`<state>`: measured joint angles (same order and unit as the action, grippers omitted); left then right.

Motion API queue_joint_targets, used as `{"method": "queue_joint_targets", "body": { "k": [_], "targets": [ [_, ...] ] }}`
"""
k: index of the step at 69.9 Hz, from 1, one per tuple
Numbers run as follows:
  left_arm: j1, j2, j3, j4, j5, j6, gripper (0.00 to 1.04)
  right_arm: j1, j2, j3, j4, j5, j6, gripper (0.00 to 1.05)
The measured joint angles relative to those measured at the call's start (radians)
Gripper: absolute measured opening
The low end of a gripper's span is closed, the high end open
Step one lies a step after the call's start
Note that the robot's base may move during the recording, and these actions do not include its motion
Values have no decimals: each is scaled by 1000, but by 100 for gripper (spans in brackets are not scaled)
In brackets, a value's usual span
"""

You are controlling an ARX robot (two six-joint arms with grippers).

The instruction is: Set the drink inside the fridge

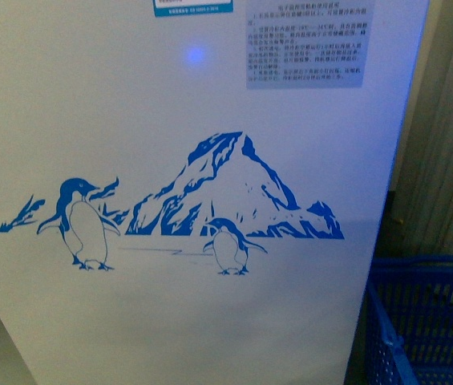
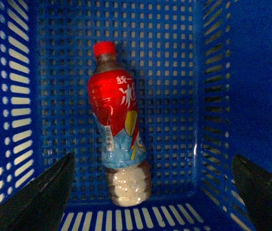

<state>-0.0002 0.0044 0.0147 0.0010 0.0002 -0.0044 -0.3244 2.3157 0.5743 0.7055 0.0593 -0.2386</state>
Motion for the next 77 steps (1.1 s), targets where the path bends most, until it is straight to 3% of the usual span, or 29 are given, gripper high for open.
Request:
{"method": "queue_joint_targets", "body": {
  "k": [21,65,77],
  "targets": [
    [0,0,0,0,0,0,97,3,370,230,25,29,-43,97],
    [0,0,0,0,0,0,97,48,642,551,-227,51,38,97],
    [0,0,0,0,0,0,97,50,640,549,-237,23,61,78]
  ]
}}
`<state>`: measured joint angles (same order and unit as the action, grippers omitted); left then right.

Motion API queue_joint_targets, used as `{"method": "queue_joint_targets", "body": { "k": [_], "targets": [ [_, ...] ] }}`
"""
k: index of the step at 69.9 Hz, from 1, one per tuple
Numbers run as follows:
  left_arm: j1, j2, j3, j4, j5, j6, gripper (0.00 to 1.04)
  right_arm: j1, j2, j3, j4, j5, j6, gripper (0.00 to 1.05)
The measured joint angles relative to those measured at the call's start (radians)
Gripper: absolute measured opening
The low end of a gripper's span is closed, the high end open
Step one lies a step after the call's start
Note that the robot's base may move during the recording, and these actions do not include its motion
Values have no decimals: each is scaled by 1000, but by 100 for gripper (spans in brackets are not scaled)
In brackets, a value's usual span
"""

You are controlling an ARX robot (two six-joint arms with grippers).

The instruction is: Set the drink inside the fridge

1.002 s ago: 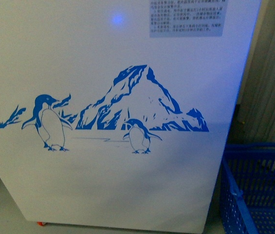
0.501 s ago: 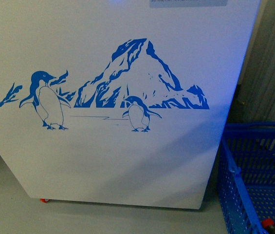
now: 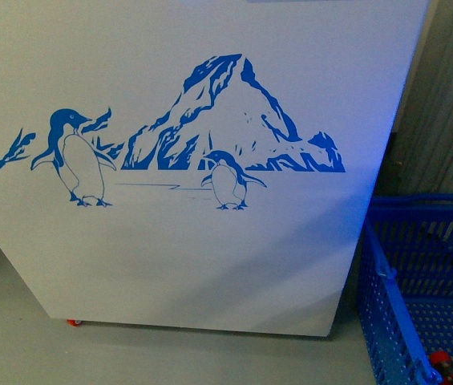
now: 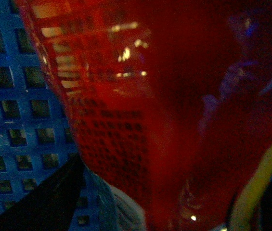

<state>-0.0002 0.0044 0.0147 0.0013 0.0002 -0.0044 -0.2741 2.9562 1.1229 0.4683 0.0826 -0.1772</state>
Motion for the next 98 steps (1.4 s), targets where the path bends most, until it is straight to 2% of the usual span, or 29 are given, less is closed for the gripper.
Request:
{"method": "queue_joint_targets", "body": {
  "k": [12,20,26,42,48,56,71,83,98],
  "targets": [
    [0,0,0,0,0,0,97,0,-50,-49,0,-21,42,55],
    [0,0,0,0,0,0,97,-4,-128,-119,17,-32,84,45],
    [0,0,0,0,0,0,97,-10,-205,-178,35,-49,107,41],
    [0,0,0,0,0,0,97,-20,-687,-444,18,-125,144,40],
    [0,0,0,0,0,0,97,-24,-895,-532,-47,-159,140,40],
    [0,0,0,0,0,0,97,-27,-1232,-605,-210,-220,150,40],
    [0,0,0,0,0,0,97,-12,-1804,-559,-471,-243,241,40],
    [0,0,0,0,0,0,97,34,-2132,-478,-560,-198,324,40],
    [0,0,0,0,0,0,97,117,-2335,-431,-629,-130,374,40]
  ]
}}
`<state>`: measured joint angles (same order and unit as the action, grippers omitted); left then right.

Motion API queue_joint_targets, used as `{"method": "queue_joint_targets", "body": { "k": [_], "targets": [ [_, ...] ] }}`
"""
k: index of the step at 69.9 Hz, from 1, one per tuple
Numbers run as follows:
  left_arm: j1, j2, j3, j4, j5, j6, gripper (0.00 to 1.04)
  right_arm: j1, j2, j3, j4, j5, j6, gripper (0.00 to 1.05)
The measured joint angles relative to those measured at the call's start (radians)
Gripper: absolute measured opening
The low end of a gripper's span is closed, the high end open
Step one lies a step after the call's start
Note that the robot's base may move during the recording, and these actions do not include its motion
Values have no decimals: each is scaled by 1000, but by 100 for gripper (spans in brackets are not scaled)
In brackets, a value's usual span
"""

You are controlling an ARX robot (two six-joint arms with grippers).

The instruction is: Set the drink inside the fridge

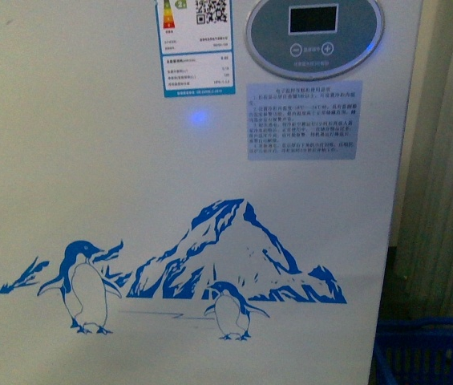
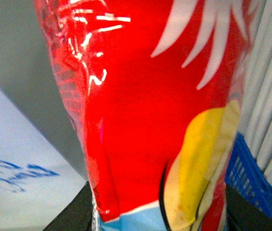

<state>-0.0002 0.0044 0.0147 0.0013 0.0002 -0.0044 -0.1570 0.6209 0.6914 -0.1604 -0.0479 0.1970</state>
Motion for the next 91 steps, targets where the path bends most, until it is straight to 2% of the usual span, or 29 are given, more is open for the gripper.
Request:
{"method": "queue_joint_targets", "body": {
  "k": [8,18,24,37,49,91],
  "targets": [
    [0,0,0,0,0,0,97,26,-56,14,-14,20,14,40],
    [0,0,0,0,0,0,97,88,-126,30,-21,98,8,40],
    [0,0,0,0,0,0,97,151,-142,30,19,154,-23,40],
    [0,0,0,0,0,0,97,209,-158,22,63,187,-69,40],
    [0,0,0,0,0,0,97,303,-171,-22,117,306,-120,40],
    [0,0,0,-1,0,0,97,326,-172,-47,121,316,-143,40]
  ]
}}
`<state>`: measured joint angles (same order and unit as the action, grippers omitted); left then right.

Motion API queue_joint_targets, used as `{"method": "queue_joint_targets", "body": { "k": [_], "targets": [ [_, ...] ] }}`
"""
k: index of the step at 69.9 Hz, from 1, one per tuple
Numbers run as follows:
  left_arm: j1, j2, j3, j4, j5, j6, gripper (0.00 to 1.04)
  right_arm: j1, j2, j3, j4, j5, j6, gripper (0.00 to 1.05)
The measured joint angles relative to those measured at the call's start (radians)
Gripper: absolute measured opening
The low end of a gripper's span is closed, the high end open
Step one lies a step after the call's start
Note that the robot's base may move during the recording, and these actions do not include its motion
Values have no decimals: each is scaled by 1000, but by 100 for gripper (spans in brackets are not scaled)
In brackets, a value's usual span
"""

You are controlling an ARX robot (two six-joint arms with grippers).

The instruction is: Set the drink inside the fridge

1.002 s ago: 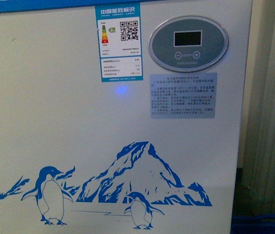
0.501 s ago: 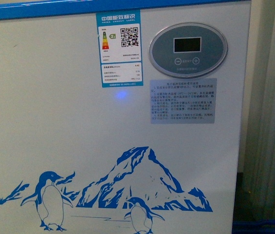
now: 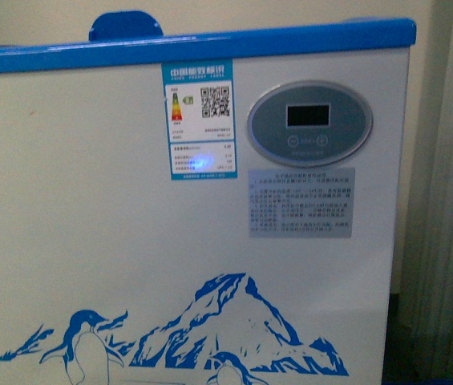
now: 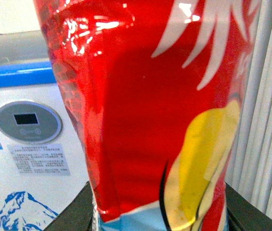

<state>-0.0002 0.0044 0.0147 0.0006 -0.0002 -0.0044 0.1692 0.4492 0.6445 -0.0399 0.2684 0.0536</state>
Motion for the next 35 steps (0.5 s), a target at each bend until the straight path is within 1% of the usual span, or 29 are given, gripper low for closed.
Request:
{"method": "queue_joint_targets", "body": {
  "k": [35],
  "targets": [
    [0,0,0,0,0,0,97,0,-2,0,0,1,-3,39]
  ]
}}
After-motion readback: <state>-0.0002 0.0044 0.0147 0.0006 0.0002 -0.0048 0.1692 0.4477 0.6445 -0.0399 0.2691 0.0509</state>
